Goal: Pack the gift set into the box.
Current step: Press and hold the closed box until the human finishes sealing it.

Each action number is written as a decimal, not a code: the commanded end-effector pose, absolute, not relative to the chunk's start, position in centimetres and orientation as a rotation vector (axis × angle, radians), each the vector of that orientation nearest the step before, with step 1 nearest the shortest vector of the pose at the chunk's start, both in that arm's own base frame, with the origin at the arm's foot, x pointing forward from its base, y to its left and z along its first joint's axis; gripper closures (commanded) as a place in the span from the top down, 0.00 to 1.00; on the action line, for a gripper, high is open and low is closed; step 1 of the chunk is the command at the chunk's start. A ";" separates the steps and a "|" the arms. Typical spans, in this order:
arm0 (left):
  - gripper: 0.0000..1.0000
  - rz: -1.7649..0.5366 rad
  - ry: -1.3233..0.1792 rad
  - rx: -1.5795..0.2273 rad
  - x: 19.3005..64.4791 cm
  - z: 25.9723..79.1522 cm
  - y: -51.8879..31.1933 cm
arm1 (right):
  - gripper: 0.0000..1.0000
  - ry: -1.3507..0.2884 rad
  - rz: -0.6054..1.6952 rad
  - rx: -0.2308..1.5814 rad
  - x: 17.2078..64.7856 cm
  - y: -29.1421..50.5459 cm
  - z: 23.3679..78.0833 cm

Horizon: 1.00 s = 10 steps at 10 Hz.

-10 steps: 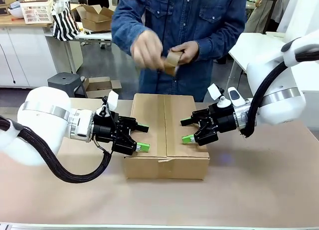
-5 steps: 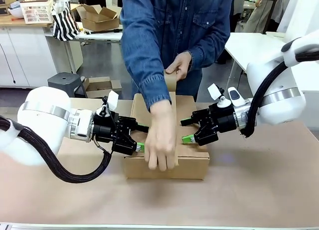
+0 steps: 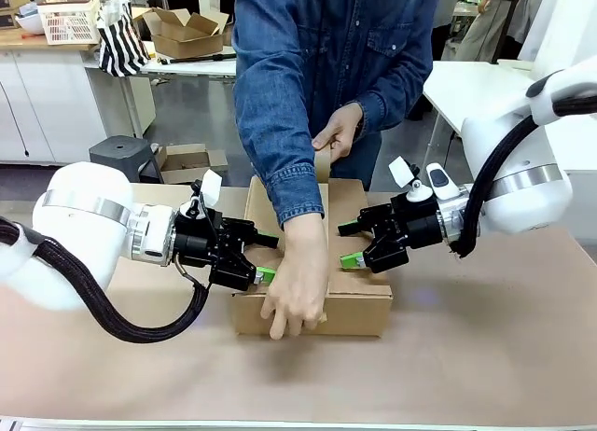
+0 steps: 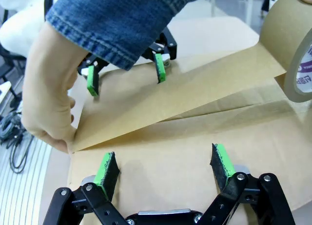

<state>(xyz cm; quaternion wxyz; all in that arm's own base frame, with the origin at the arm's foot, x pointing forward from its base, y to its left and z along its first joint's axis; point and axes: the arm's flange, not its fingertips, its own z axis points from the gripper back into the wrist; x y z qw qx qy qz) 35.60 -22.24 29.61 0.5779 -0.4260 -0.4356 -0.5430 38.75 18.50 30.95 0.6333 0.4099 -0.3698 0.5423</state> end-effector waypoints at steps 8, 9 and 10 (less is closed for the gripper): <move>1.00 -1.285 -1.022 -0.976 35.5 29.5 -22.2 | 1.00 -0.843 1.243 0.933 38.6 18.5 30.8; 1.00 -1.285 -1.022 -0.976 35.5 29.5 -22.2 | 1.00 -0.843 1.243 0.933 38.6 18.5 30.8; 1.00 -1.285 -1.022 -0.976 35.5 29.5 -22.2 | 1.00 -0.843 1.243 0.933 38.6 18.5 30.8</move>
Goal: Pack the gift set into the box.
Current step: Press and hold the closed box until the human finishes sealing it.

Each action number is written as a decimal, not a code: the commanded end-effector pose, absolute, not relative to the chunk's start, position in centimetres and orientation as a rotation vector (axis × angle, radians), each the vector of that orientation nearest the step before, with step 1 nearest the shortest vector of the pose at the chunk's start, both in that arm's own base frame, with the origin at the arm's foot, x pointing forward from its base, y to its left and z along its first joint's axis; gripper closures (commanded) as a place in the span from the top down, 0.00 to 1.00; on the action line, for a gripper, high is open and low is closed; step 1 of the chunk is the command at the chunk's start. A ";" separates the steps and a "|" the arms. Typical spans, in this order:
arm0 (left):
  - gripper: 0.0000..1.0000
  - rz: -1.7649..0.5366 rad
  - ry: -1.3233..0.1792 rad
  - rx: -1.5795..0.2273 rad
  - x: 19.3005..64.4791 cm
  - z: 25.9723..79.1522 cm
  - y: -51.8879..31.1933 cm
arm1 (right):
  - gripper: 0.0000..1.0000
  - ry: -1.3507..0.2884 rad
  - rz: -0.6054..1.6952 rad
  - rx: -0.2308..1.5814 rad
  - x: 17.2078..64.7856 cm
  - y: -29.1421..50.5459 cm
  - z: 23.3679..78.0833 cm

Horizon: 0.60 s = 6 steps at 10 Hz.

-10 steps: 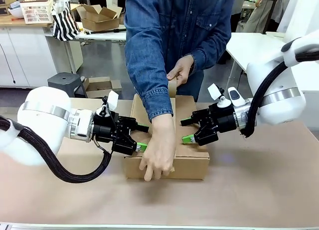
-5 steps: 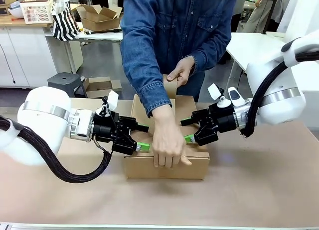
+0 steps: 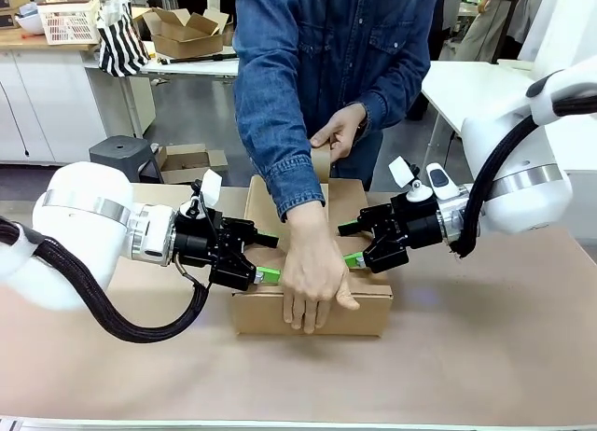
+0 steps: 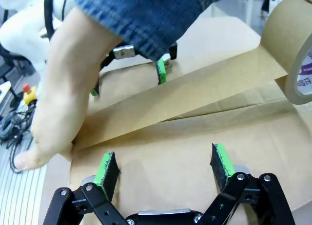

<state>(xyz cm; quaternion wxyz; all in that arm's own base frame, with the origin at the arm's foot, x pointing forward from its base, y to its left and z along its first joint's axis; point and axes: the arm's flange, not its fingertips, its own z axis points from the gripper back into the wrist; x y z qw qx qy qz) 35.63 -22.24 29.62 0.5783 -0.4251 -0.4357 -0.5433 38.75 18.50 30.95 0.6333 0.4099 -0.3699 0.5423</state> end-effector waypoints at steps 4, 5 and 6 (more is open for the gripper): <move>1.00 -1.285 -1.022 -0.976 35.5 29.5 -22.2 | 1.00 -0.843 1.243 0.933 38.6 18.5 30.8; 1.00 -1.285 -1.022 -0.976 35.5 29.5 -22.2 | 1.00 -0.843 1.243 0.933 38.6 18.5 30.8; 1.00 -1.285 -1.022 -0.976 35.5 29.5 -22.2 | 1.00 -0.843 1.243 0.933 38.6 18.5 30.8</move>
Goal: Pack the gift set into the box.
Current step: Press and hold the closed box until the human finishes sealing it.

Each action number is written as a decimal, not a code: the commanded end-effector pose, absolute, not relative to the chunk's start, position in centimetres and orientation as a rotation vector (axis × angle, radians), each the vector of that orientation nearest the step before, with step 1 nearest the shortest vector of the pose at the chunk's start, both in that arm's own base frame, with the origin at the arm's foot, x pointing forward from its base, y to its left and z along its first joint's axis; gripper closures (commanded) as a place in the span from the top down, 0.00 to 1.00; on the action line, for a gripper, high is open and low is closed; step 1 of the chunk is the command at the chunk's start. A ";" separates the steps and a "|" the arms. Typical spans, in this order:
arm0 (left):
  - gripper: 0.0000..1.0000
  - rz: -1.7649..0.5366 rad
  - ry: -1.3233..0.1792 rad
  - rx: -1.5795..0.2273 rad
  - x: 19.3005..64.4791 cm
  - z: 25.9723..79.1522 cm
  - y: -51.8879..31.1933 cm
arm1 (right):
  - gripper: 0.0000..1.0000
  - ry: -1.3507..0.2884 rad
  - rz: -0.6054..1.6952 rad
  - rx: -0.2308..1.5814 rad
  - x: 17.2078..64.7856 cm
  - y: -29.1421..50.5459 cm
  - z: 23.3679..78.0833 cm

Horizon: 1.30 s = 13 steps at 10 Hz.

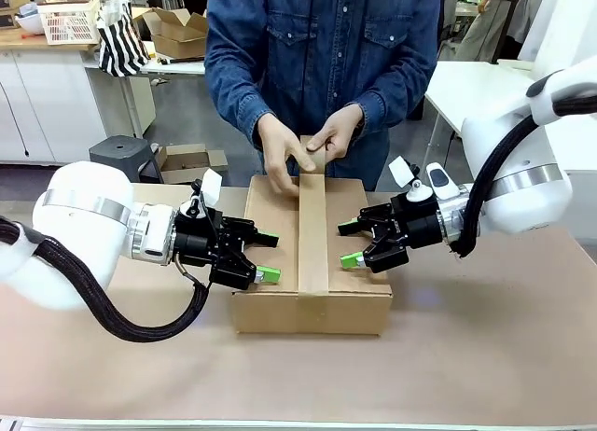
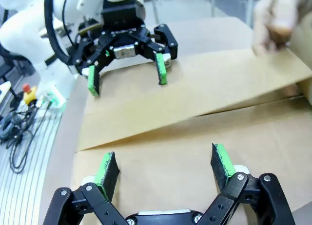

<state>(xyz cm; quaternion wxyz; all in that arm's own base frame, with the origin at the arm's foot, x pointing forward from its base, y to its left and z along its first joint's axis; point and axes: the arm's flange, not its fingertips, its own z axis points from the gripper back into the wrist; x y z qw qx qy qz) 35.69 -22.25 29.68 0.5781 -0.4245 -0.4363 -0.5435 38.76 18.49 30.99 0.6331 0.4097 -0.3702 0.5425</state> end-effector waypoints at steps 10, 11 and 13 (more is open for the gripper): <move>1.00 -1.285 -1.022 -0.976 35.5 29.5 -22.2 | 1.00 -0.843 1.243 0.933 38.6 18.5 30.8; 1.00 -1.285 -1.022 -0.976 35.5 29.5 -22.2 | 1.00 -0.843 1.243 0.933 38.6 18.5 30.8; 1.00 -1.285 -1.022 -0.976 35.5 29.5 -22.2 | 1.00 -0.843 1.243 0.933 38.6 18.5 30.8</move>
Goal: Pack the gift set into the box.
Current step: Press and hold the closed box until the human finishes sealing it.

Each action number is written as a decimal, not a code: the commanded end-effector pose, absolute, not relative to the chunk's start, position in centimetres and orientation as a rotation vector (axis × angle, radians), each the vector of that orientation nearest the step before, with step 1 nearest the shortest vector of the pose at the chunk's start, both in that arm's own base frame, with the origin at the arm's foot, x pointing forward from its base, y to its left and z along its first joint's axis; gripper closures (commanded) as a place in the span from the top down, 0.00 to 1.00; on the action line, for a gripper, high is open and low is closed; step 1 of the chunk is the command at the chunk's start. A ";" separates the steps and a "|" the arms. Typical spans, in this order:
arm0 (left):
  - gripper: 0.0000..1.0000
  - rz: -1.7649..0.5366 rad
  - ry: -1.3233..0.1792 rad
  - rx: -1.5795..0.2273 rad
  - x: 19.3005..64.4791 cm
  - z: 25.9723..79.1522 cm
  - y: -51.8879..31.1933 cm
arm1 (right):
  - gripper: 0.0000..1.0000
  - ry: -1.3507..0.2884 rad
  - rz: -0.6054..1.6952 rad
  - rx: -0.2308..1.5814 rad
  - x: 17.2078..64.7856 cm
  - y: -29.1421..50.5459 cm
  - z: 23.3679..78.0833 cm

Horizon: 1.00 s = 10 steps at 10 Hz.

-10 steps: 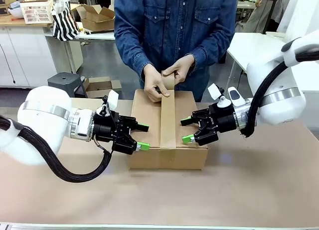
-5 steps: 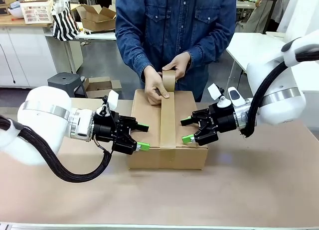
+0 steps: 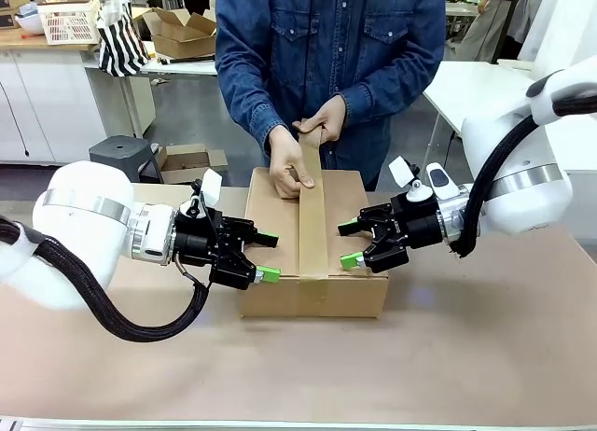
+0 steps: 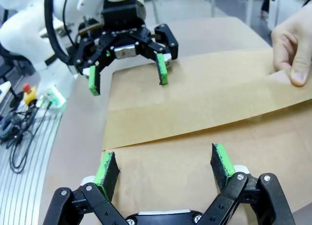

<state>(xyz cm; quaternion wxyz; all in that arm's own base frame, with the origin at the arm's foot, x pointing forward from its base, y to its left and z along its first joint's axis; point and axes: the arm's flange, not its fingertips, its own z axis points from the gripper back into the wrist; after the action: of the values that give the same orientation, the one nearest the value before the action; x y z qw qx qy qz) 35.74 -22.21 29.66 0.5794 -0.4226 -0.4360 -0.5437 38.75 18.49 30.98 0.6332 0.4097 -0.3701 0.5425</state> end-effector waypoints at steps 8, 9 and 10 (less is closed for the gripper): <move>1.00 -1.285 -1.022 -0.976 35.5 29.5 -22.2 | 1.00 -0.843 1.243 0.933 38.6 18.5 30.8; 1.00 -1.285 -1.022 -0.976 35.5 29.5 -22.2 | 1.00 -0.843 1.243 0.933 38.6 18.5 30.8; 1.00 -1.285 -1.022 -0.976 35.5 29.5 -22.2 | 1.00 -0.843 1.243 0.933 38.6 18.5 30.8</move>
<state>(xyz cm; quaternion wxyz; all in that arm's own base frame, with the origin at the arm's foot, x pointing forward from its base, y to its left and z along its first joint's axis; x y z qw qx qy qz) 35.75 -22.23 29.68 0.5792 -0.4225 -0.4362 -0.5439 38.75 18.49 30.99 0.6331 0.4097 -0.3702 0.5425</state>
